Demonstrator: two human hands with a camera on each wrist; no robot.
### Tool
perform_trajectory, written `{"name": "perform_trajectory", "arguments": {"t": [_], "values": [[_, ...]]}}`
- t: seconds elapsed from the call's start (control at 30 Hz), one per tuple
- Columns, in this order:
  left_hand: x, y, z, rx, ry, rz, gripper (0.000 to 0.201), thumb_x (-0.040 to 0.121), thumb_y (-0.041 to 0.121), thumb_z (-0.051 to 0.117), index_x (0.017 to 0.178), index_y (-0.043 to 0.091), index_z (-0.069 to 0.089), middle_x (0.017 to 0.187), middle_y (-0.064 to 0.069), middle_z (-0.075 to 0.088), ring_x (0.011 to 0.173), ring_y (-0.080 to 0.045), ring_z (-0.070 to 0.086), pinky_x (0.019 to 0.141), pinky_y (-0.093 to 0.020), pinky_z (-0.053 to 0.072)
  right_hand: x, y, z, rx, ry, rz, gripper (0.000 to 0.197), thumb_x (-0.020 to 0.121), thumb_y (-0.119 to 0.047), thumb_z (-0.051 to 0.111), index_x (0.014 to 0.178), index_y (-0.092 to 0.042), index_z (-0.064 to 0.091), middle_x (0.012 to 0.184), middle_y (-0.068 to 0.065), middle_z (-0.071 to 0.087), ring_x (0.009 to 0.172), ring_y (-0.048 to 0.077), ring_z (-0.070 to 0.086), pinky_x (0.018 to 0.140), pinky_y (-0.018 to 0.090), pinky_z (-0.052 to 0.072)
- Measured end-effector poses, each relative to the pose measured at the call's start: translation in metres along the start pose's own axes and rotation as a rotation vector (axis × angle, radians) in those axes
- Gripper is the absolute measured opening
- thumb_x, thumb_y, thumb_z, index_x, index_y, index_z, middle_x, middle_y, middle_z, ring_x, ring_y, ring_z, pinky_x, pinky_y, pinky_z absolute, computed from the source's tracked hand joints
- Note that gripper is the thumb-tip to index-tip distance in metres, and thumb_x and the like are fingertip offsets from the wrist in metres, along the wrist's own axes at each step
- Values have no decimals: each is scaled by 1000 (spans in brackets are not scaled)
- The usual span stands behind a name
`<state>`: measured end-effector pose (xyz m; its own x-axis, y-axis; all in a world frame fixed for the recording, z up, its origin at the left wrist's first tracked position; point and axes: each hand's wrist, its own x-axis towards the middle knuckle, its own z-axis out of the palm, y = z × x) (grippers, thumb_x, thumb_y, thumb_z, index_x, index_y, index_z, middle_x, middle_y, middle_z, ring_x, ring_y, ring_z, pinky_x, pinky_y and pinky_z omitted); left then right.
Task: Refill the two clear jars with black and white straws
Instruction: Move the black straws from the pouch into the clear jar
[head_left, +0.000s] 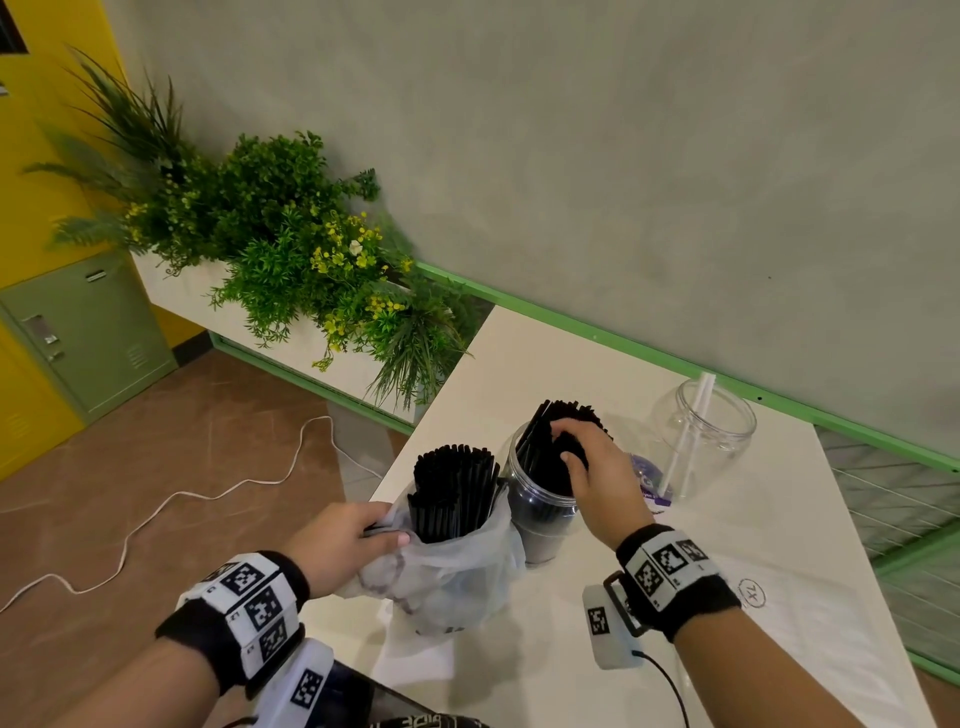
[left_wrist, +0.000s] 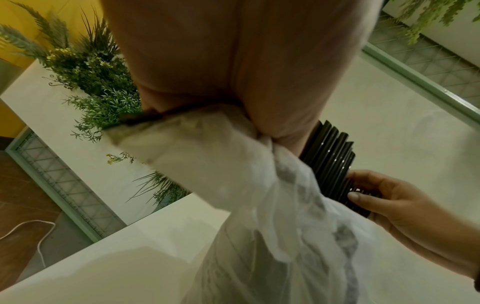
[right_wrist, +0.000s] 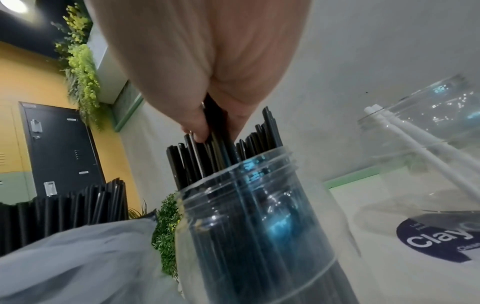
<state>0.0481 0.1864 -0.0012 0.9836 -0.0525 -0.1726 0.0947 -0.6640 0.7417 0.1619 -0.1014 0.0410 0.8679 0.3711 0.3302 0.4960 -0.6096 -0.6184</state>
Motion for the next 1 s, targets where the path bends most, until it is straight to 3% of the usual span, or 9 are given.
{"name": "perform_trajectory", "arguments": {"t": [0.07, 0.17, 0.27, 0.4, 0.53, 0.63, 0.73, 0.9, 1.0], "values": [[1, -1, 0, -6, -6, -4, 29, 88, 35, 63, 67, 18, 52, 62, 5, 49, 56, -4, 44, 56, -19, 33, -2, 2, 1, -48, -1, -23, 33, 92, 2, 46, 118, -12, 61, 116, -2, 59, 106, 8, 53, 93, 6, 35], [0, -2, 1, -7, -1, -1, 29, 88, 35, 63, 64, 23, 52, 59, 7, 48, 55, -3, 44, 55, -18, 33, -1, -1, -2, -27, 16, -17, 31, 89, -14, 43, 111, -12, 64, 111, -4, 60, 104, 15, 56, 91, 17, 41], [0, 0, 1, -26, 3, 3, 30, 87, 35, 64, 59, 38, 55, 54, 11, 50, 53, 1, 47, 54, -15, 34, 8, -11, -5, -65, -15, 44, 36, 91, -33, 51, 121, -15, 55, 116, -1, 57, 103, 15, 55, 90, 30, 46], [1, 2, 1, -1, -5, -4, 27, 88, 35, 62, 67, 21, 54, 59, 7, 49, 54, -3, 45, 54, -17, 33, 32, -26, 2, -310, -215, 54, 58, 89, -50, 57, 136, -20, 39, 127, 0, 50, 112, 18, 51, 90, 32, 45], [0, 1, 1, -27, -19, -7, 22, 88, 38, 62, 72, 22, 60, 66, 4, 57, 61, -4, 52, 58, -18, 37, 41, -20, 20, -491, -309, -53, 35, 97, -39, 49, 120, -13, 51, 116, 5, 55, 103, 25, 54, 81, 32, 41], [-1, 4, 0, -31, -15, -5, 23, 88, 36, 63, 66, 31, 57, 62, 8, 56, 59, 0, 51, 58, -19, 37, 43, -15, 24, -491, -223, -127, 25, 99, -34, 46, 101, -11, 56, 100, 4, 55, 88, 26, 55, 70, 37, 44], [-2, 5, -2, -36, -8, 1, 27, 88, 35, 63, 62, 35, 56, 61, 9, 56, 57, 1, 50, 58, -19, 36, 52, -14, 16, -457, -81, -148, 24, 101, -31, 43, 98, -12, 57, 97, 3, 55, 82, 24, 55, 65, 40, 47], [-3, 3, -3, -9, -2, -12, 24, 89, 37, 61, 78, 16, 62, 77, -6, 65, 68, -10, 57, 59, -17, 37, 57, -4, 15, -444, -74, -154, 18, 101, -20, 44, 102, -10, 58, 99, 6, 56, 83, 26, 55, 71, 42, 48], [-2, 2, -3, 10, 0, -17, 28, 88, 38, 61, 78, 13, 60, 71, -4, 59, 66, -11, 54, 59, -20, 36, 49, 4, 19, -464, -66, -216, 14, 95, -11, 49, 100, -7, 61, 94, 10, 60, 80, 30, 57, 72, 44, 50]]}}
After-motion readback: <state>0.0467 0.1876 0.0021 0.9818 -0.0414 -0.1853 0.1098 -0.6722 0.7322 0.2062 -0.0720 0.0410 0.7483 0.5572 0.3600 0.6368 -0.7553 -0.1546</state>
